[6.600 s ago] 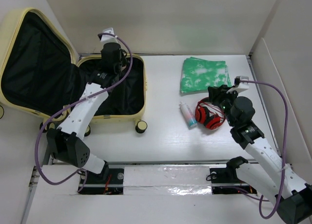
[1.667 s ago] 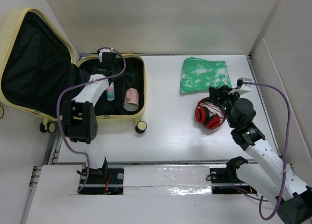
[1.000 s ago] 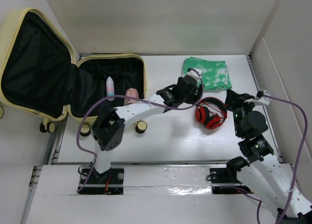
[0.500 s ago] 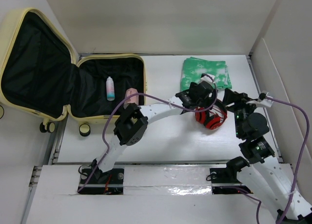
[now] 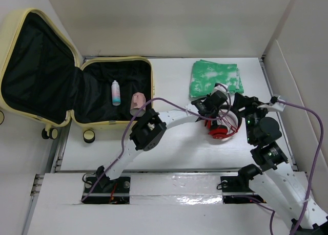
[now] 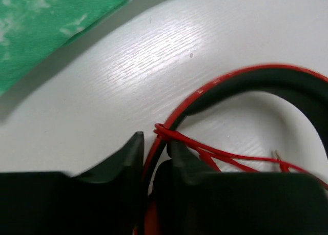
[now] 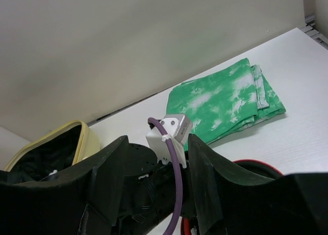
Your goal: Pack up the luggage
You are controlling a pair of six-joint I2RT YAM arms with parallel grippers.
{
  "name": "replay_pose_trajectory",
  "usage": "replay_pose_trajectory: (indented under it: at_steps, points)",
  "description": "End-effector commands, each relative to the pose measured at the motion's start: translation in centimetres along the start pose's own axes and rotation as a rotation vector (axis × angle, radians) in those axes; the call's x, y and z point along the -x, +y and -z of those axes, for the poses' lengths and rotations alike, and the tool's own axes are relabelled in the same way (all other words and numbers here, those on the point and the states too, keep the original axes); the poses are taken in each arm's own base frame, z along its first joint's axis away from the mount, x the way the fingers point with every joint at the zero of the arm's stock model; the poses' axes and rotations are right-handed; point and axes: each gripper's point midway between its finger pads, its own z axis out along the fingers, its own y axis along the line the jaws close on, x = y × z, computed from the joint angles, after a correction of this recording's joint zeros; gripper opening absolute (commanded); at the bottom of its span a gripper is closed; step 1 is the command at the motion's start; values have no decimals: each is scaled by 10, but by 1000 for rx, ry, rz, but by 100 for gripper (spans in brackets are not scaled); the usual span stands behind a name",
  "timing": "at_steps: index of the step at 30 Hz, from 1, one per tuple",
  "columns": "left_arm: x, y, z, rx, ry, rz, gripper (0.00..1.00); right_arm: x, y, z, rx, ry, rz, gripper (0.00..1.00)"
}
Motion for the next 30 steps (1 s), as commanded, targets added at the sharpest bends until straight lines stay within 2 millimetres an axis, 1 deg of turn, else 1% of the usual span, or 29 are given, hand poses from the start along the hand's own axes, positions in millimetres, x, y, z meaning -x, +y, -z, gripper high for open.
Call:
replay_pose_trajectory:
  at_steps: [1,2,3,4,5,6,7,8,9,10,11,12,13,14,15,16,17,18,19,20,21,22,23,24,26,27,28,29,30]
  points:
    - [-19,10,-3,45,46,-58,0,9,6,-1,31,-35,-13,56]
    - [-13,5,5,38,31,-59,0,9,6,0,34,-36,-14,55]
    - [-4,5,10,37,5,-51,0,9,6,0,34,-37,-14,55]
    - [-7,8,14,39,5,-54,0,10,6,1,35,-42,-17,55]
    - [1,8,22,33,-16,-50,0,11,6,1,37,-47,-20,55]
    - [30,4,43,6,-85,-29,0,11,6,1,37,-47,-20,55]
    - [33,6,52,6,-95,-29,0,11,7,2,41,-48,-22,55]
    - [60,5,77,-12,-154,-11,0,11,7,2,41,-48,-22,55]
    - [75,6,90,-10,-193,-2,0,12,7,2,41,-51,-23,55]
    - [83,14,100,-3,-212,5,0,13,7,3,43,-51,-24,55]
    - [110,20,126,-9,-273,33,0,13,7,3,44,-53,-26,55]
    - [124,27,138,-15,-301,52,0,13,7,3,44,-54,-27,55]
    - [132,52,142,9,-311,87,0,13,7,3,46,-54,-28,55]
    - [142,67,151,19,-330,118,0,13,7,3,46,-54,-28,55]
    - [161,84,174,29,-375,161,0,14,8,4,50,-54,-28,55]
    - [161,124,174,94,-375,205,0,13,8,3,52,-52,-28,55]
    - [165,146,181,120,-389,251,0,13,9,3,54,-52,-28,55]
    - [179,167,206,141,-442,293,0,11,8,2,52,-49,-26,55]
    - [167,192,207,190,-431,320,0,10,9,2,55,-46,-27,55]
    - [176,239,230,258,-484,397,0,10,11,1,61,-43,-25,55]
    - [174,263,238,292,-497,438,0,10,11,1,64,-42,-25,55]
    - [155,289,238,342,-475,471,0,7,13,0,70,-31,-19,55]
    - [154,330,264,418,-525,531,0,7,14,0,74,-28,-19,55]
    - [133,355,266,486,-521,578,0,6,15,0,79,-24,-16,55]
    - [118,391,284,545,-546,648,0,6,15,-1,80,-23,-16,55]
    - [114,422,307,581,-597,713,0,6,16,0,84,-23,-17,55]
    - [95,437,309,614,-579,743,0,6,18,0,93,-22,-16,55]
    - [87,450,316,646,-585,769,0,5,18,0,97,-19,-15,55]
    - [74,472,327,702,-587,796,0,5,20,0,104,-17,-16,55]
